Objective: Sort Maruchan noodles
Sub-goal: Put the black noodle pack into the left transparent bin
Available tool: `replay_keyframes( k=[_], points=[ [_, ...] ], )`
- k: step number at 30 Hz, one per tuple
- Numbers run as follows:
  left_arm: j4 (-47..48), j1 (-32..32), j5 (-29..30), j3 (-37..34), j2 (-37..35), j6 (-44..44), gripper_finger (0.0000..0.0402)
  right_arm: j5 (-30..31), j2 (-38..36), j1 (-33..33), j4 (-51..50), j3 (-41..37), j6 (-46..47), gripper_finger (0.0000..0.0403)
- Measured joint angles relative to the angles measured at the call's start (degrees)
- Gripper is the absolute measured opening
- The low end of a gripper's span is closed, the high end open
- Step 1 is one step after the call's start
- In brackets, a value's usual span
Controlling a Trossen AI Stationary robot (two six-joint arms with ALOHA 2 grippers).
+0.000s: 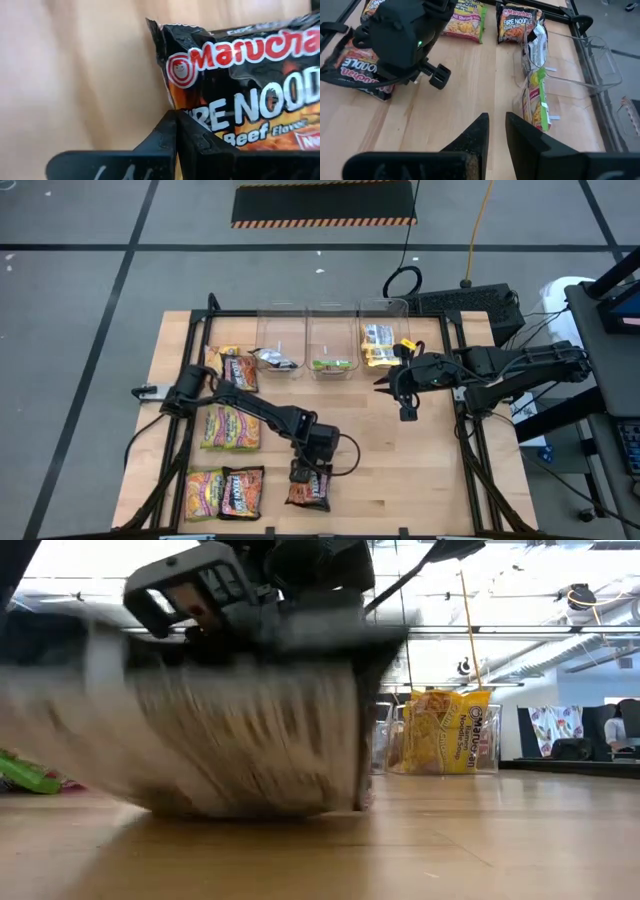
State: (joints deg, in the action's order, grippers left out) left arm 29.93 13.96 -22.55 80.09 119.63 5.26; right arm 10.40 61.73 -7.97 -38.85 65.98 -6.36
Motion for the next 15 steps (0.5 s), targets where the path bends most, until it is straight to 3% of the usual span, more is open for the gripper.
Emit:
replay_keyframes(
  k=[15],
  points=[
    [4.56, 0.06, 14.98, 0.0, -13.37, 0.48, 0.0001, 3.44, -6.36, 0.0, 0.91, 0.0, -1.98, 0.0061]
  ],
)
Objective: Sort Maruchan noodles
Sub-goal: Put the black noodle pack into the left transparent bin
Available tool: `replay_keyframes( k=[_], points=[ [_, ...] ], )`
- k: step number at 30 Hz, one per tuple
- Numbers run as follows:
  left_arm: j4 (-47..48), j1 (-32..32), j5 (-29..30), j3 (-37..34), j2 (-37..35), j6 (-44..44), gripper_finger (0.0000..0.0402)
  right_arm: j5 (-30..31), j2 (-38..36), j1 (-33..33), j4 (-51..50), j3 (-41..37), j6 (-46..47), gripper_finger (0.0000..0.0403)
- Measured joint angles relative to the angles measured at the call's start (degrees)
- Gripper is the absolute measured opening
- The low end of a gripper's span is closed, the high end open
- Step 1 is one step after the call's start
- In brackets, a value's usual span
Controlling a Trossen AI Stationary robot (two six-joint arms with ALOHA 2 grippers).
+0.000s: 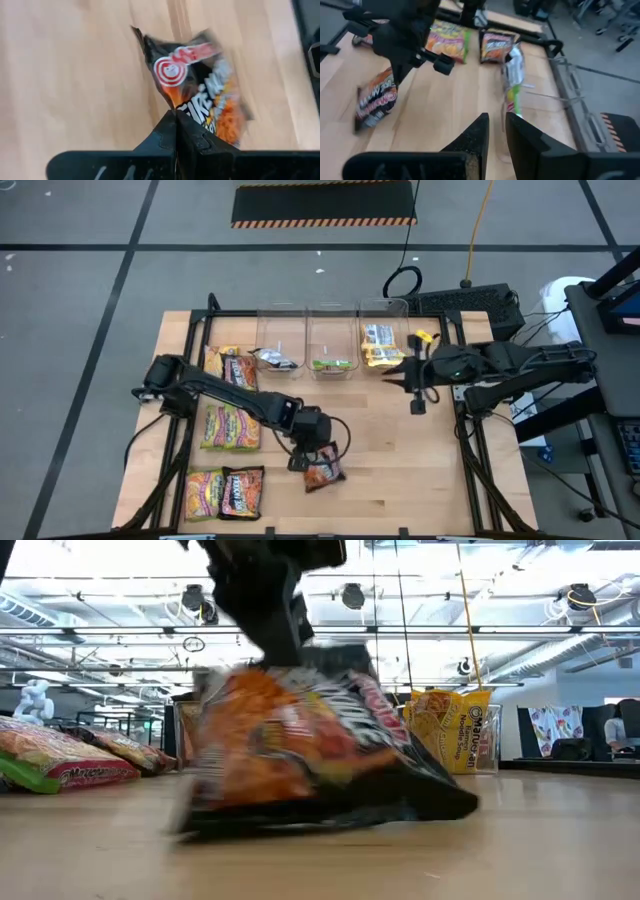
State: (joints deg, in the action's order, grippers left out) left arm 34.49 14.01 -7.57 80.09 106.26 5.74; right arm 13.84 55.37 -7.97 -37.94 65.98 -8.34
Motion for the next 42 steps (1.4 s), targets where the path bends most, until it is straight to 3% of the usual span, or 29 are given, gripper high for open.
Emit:
replay_keyframes(
  k=[19, 34, 42],
  points=[
    [1.84, -0.19, 17.05, -0.02, -16.45, -0.76, 0.0, -0.12, -10.09, 0.0, -0.46, 0.0, -0.85, 0.0061],
    [2.05, -7.73, 33.43, -0.02, -23.75, -7.16, 0.0, -0.12, -10.09, 0.0, -0.56, 0.0, -1.36, 0.0061],
    [2.4, -13.17, 37.91, 0.06, -26.73, -10.87, 0.0, -0.15, -10.09, 0.0, -0.9, 0.0, -1.36, 0.0061]
  ],
)
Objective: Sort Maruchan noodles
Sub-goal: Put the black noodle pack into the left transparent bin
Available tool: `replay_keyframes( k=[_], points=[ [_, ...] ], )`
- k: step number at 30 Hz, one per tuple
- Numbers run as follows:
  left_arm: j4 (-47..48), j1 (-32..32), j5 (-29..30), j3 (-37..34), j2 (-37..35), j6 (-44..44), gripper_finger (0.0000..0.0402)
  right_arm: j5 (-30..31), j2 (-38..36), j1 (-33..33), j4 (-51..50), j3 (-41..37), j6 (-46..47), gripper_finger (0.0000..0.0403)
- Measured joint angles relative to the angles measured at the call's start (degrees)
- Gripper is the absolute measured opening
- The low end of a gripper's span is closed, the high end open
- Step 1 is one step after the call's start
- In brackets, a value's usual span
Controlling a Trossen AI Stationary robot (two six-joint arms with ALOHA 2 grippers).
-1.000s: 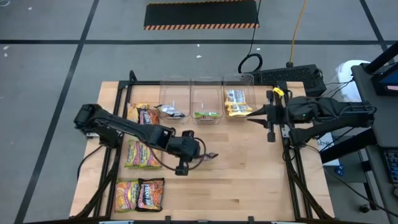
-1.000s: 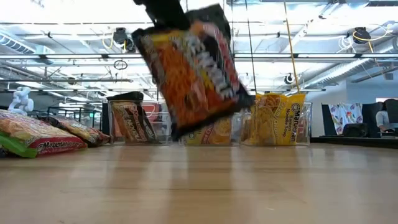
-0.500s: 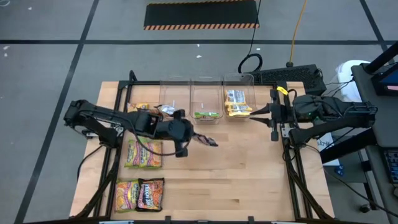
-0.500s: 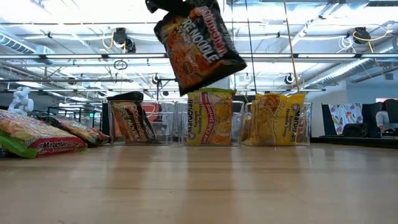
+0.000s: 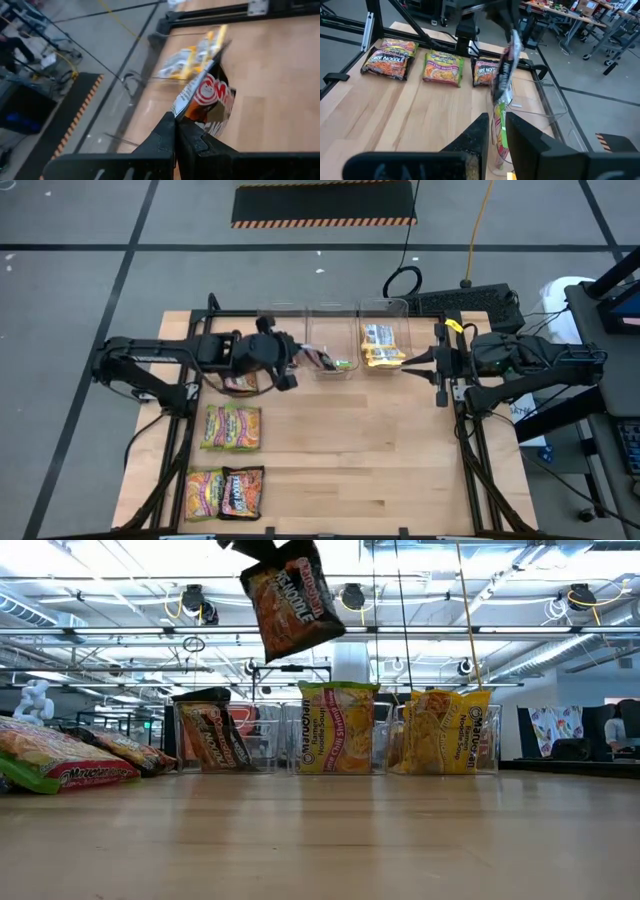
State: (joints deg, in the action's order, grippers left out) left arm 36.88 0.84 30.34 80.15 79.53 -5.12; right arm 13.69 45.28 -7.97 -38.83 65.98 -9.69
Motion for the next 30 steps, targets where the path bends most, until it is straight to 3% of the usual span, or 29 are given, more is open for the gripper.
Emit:
replay_keyframes(
  k=[18, 30],
  points=[
    [10.46, -14.93, -0.34, -0.04, -0.53, -3.44, 0.0, -0.02, 0.37, 0.0, -0.51, 0.0, 0.0, 0.0061],
    [16.87, -20.88, -6.79, -0.04, -0.51, -5.02, 0.0, -0.04, 0.57, -0.01, -0.5, 0.0, 0.0, 0.0061]
  ],
)
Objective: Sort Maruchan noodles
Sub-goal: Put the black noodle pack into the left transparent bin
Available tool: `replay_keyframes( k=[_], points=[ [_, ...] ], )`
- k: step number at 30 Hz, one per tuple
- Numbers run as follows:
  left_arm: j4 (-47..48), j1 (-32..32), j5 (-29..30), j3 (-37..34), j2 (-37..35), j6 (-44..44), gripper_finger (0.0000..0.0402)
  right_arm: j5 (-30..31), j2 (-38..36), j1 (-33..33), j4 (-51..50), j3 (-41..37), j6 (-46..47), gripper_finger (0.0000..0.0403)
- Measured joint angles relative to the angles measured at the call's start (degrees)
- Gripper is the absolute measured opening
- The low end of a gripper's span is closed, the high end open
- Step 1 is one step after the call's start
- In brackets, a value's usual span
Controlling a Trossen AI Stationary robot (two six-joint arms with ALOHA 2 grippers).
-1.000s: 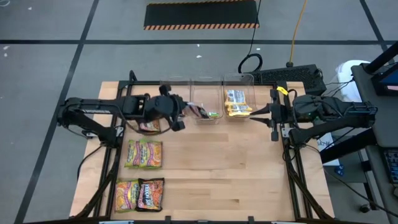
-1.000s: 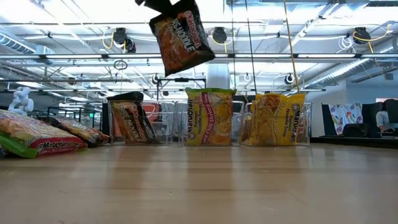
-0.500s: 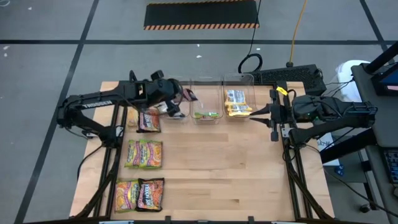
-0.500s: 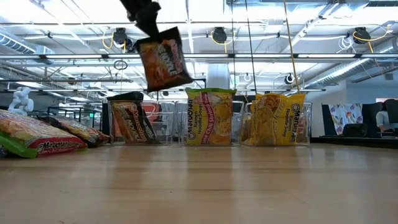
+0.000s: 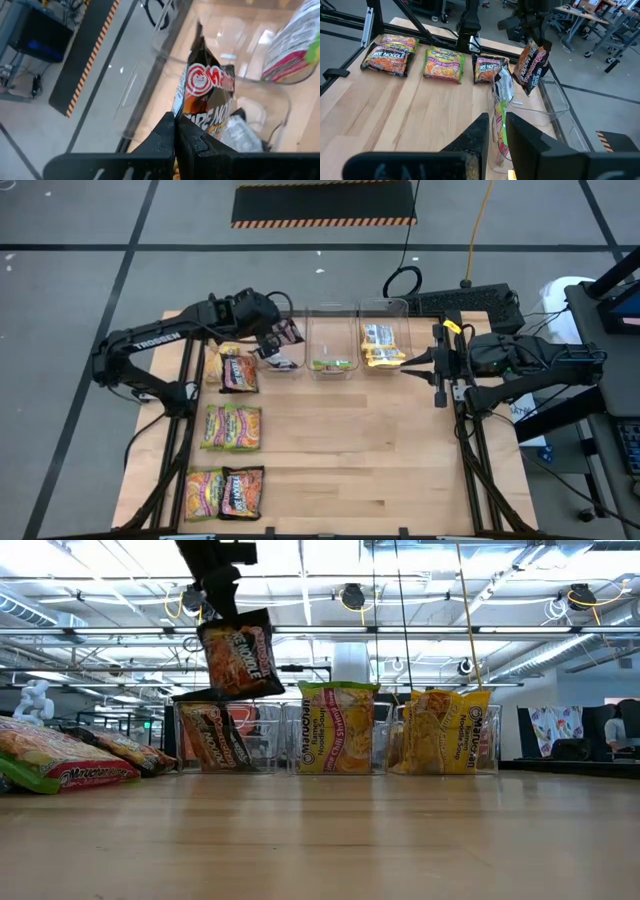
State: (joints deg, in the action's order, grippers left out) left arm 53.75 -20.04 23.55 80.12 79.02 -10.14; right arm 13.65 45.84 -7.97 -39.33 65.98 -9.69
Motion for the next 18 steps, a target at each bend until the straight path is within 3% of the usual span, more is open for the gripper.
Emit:
replay_keyframes(
  k=[9, 18],
  points=[
    [0.53, -2.18, -6.12, 0.0, 0.73, 0.82, 0.0, 0.0, 0.0, 0.0, 0.02, 0.0, 0.0, 0.0061],
    [2.52, -2.51, -8.61, -0.13, 3.87, 0.14, 0.0, -0.02, 0.0, 0.01, 0.01, -0.01, 0.0, 0.0061]
  ],
)
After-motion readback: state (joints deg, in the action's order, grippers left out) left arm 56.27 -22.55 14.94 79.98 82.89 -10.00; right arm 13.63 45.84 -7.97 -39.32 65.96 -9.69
